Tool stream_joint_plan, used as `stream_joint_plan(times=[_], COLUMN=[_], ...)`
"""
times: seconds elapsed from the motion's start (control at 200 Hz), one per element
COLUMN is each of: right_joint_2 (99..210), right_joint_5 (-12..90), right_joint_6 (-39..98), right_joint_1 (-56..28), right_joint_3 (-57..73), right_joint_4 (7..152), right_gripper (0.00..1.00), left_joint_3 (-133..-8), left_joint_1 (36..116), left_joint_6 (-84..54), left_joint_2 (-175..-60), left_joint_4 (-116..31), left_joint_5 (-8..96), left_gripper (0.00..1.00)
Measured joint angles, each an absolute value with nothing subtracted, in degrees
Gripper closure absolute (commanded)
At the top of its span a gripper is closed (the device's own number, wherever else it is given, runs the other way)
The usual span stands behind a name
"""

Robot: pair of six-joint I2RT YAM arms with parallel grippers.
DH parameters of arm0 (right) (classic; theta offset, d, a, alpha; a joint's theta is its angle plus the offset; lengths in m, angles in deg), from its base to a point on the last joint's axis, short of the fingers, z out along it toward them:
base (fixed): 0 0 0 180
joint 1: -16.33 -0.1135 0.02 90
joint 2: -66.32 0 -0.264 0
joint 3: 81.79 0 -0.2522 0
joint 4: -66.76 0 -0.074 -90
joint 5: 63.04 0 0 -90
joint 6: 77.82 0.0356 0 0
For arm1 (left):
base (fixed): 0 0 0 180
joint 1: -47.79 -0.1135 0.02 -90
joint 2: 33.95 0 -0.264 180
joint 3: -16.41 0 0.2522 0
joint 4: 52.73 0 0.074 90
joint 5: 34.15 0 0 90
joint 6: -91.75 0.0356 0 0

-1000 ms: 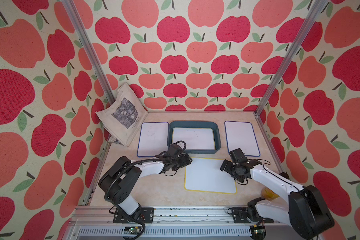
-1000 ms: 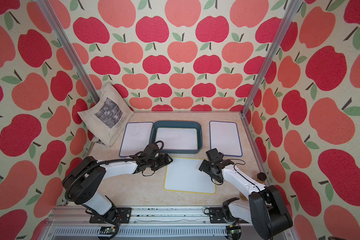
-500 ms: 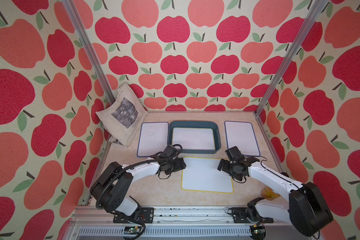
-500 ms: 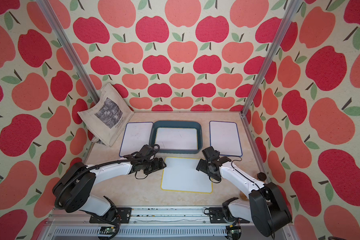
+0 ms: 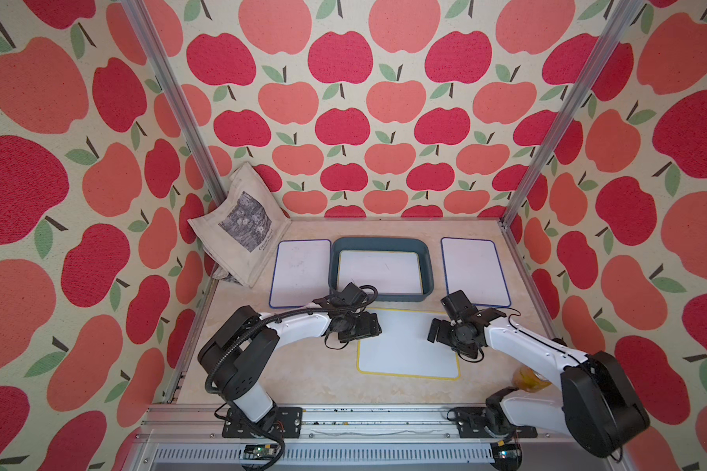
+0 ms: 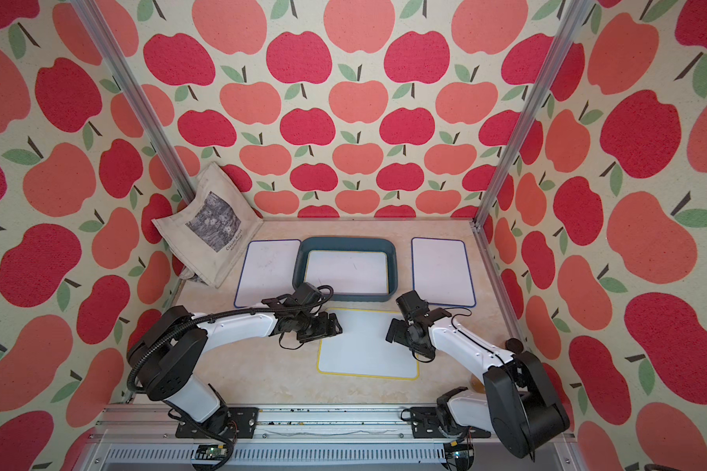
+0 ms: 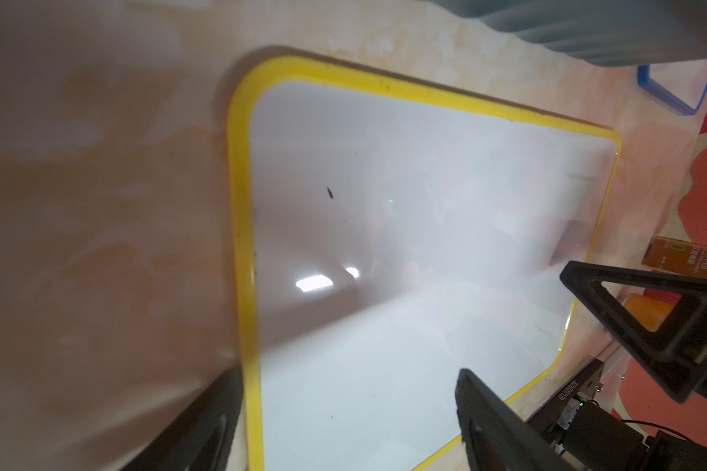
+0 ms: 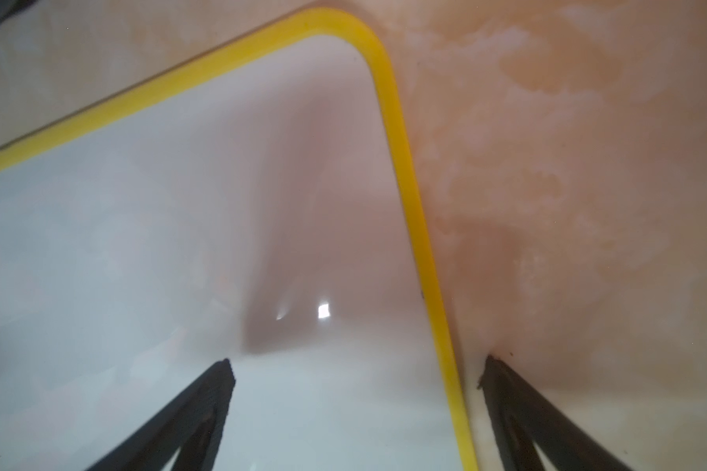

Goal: Put the whiteboard into the storage box
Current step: Move the whiteboard to the center of the board.

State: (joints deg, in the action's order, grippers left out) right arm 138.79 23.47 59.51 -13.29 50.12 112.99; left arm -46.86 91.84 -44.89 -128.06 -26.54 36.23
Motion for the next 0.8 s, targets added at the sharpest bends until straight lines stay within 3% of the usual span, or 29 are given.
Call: stream_joint_plan(times=[0.8], right_joint_2=[135.64], right_joint_5=[23.65], right_joint_6=[59.4], right_joint_1=[-14.49], right_joint_3=[53.31], right_joint_4=[109.55], right_gripper=[0.01], left_joint_3=[-39.65], left_joint_1=[83.14], left_joint_6=[-44.6], left_joint_2=[-128.12], left_joint_4=[-39.53], left_joint_5=[16.89], left_gripper=[0.15])
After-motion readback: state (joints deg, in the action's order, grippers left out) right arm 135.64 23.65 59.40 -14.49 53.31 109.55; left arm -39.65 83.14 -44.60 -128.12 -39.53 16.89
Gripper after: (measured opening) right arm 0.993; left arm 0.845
